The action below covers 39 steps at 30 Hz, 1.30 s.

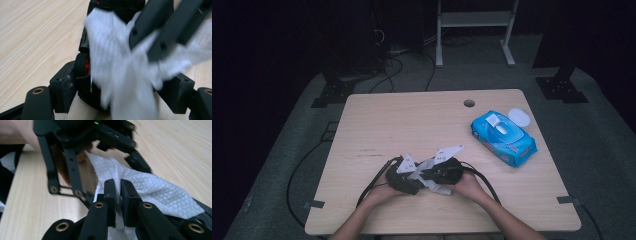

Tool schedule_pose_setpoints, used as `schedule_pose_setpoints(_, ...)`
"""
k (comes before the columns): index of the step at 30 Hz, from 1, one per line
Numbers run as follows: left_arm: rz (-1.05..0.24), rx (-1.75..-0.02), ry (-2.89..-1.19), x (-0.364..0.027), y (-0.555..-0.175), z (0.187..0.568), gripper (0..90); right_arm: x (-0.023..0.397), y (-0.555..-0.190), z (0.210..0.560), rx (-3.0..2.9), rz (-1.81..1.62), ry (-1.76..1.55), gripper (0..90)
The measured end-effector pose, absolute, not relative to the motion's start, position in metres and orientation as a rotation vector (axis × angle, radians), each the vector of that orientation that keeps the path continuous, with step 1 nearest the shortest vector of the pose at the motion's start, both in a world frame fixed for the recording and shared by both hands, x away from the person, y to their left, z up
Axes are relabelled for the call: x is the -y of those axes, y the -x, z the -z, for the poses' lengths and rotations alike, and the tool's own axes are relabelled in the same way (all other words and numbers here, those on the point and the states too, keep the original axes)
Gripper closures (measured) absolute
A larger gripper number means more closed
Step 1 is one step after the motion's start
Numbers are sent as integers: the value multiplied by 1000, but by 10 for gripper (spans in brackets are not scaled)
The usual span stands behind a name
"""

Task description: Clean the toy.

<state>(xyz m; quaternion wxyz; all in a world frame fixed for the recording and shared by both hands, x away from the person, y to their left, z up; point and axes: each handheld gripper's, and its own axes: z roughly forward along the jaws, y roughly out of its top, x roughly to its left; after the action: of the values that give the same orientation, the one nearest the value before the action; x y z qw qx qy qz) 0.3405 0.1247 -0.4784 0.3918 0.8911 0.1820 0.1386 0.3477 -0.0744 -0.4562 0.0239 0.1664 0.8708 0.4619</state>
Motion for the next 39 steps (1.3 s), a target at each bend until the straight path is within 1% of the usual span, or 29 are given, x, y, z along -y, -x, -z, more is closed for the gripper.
schedule_pose_setpoints(4,-360,-459,-2260,-126,-341,479,243,75,-349,455,-2690,-1410,-509,829)
schedule_pose_setpoints(13,-366,-456,-2252,-125,-340,477,243,108,-354,455,-2638,-1352,-600,829)
schedule_pose_setpoints(16,-368,-454,-2259,-124,-341,477,244,104,-351,454,-2652,-1355,-583,829)
schedule_pose_setpoints(23,-370,-454,-2264,-124,-340,477,244,75,-345,455,-2703,-1419,-498,829)
schedule_pose_setpoints(26,-369,-454,-2261,-124,-340,477,244,70,-348,454,-2690,-1408,-496,829)
schedule_pose_setpoints(29,-374,-453,-2259,-124,-340,477,244,73,-354,453,-2654,-1385,-529,829)
schedule_pose_setpoints(33,-376,-445,-2250,-124,-340,475,244,90,-362,452,-2614,-1364,-592,829)
schedule_pose_setpoints(36,-379,-444,-2253,-124,-339,475,245,97,-358,451,-2623,-1348,-611,830)
schedule_pose_setpoints(39,-381,-442,-2252,-124,-339,474,244,93,-352,451,-2649,-1364,-579,829)
